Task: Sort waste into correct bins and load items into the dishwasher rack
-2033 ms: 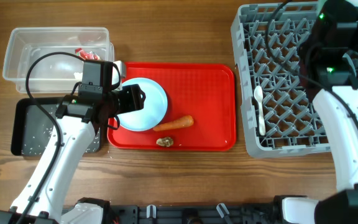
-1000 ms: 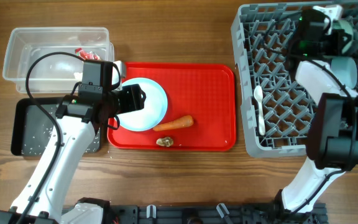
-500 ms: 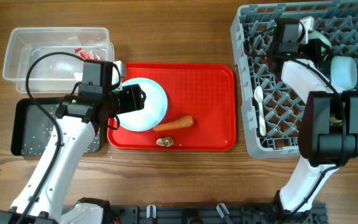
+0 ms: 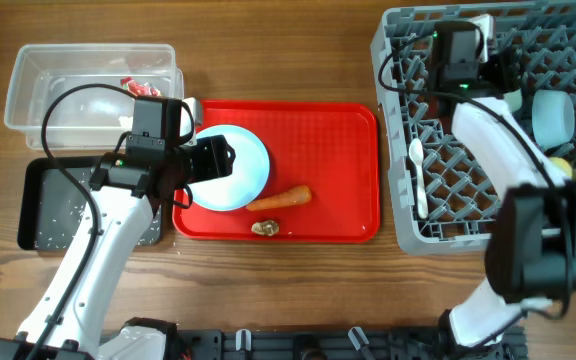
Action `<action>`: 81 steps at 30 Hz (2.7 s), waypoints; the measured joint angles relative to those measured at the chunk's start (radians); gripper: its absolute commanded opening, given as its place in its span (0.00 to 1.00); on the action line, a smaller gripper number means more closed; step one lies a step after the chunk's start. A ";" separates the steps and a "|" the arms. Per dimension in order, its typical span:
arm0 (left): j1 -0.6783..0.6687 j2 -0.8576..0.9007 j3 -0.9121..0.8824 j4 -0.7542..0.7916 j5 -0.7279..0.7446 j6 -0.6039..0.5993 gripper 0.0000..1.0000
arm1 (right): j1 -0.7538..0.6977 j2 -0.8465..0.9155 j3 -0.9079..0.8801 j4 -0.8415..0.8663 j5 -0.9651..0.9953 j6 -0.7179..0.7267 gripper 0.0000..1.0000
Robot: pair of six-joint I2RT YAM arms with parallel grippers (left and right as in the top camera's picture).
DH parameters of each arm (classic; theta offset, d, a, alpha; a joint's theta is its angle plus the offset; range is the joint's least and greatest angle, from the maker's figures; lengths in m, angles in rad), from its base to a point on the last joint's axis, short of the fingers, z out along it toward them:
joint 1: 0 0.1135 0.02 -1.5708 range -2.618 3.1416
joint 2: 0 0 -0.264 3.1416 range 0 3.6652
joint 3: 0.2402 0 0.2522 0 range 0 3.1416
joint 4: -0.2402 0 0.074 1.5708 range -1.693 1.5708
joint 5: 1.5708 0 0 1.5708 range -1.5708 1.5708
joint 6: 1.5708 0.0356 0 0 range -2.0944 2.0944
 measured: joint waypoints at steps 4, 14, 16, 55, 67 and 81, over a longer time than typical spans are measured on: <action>0.000 0.000 0.000 -0.001 0.000 0.000 0.74 | 0.000 -0.107 0.000 -0.151 -0.198 0.045 0.72; 0.004 0.000 0.000 -0.082 -0.017 -0.001 0.72 | 0.124 -0.241 -0.001 -0.313 -0.977 0.248 0.71; 0.023 0.000 0.000 -0.110 -0.023 -0.012 0.73 | 0.179 -0.241 0.000 -0.311 -1.052 0.299 0.71; 0.399 0.000 0.000 -0.284 -0.045 -0.156 0.94 | 0.572 0.241 0.003 -0.033 -1.044 0.851 0.04; 0.399 0.000 0.000 -0.284 -0.045 -0.156 0.94 | 0.394 -0.078 -0.006 -0.099 -0.914 0.743 0.04; 0.399 0.000 0.000 -0.283 -0.045 -0.156 0.95 | 0.210 -0.355 -0.006 -0.139 -0.036 0.385 0.04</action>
